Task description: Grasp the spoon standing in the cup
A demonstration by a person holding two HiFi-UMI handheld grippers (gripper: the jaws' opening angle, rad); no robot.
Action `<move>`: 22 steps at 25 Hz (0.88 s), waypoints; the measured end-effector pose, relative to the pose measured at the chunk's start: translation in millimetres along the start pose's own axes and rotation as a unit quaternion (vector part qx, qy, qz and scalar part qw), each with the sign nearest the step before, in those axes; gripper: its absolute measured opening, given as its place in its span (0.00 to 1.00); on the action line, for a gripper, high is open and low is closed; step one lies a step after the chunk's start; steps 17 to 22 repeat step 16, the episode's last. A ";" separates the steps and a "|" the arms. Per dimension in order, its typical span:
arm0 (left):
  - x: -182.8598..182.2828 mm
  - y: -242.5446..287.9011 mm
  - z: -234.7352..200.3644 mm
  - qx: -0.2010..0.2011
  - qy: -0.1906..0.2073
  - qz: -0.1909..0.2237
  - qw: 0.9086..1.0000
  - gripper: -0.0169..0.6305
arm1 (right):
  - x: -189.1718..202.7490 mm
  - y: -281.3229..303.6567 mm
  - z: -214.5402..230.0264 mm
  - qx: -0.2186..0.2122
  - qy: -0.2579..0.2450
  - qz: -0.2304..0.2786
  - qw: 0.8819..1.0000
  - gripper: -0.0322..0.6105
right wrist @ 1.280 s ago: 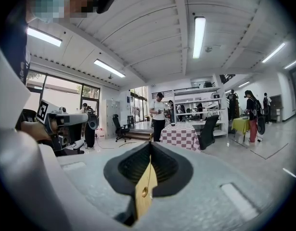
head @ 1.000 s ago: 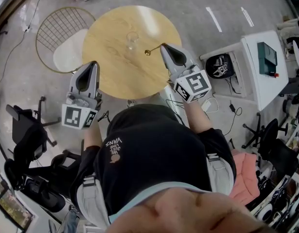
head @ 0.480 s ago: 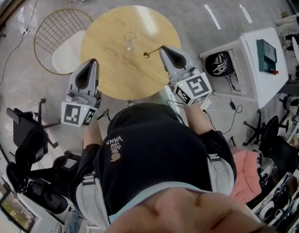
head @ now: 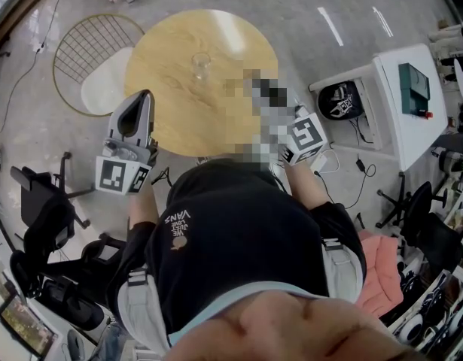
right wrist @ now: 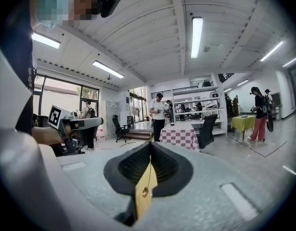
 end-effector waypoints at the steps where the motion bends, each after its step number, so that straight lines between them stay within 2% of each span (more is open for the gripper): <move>1: -0.8 1.4 0.8 0.000 -0.001 0.003 1.000 0.04 | -0.2 0.3 0.6 -0.001 0.000 -0.001 1.000 0.05; 22: 4.4 1.3 -3.6 -0.013 -0.003 0.000 1.000 0.04 | 4.7 6.0 1.1 -0.010 -0.001 -0.012 1.000 0.05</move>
Point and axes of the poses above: the fingertips, and each gripper's own axes: y forward along the fingers, z to its right, x out of its underside, the point moved 1 cm from there along -y, backward along the fingers, and after that the axes turned 9 degrees about z, right-handed, at the moved point
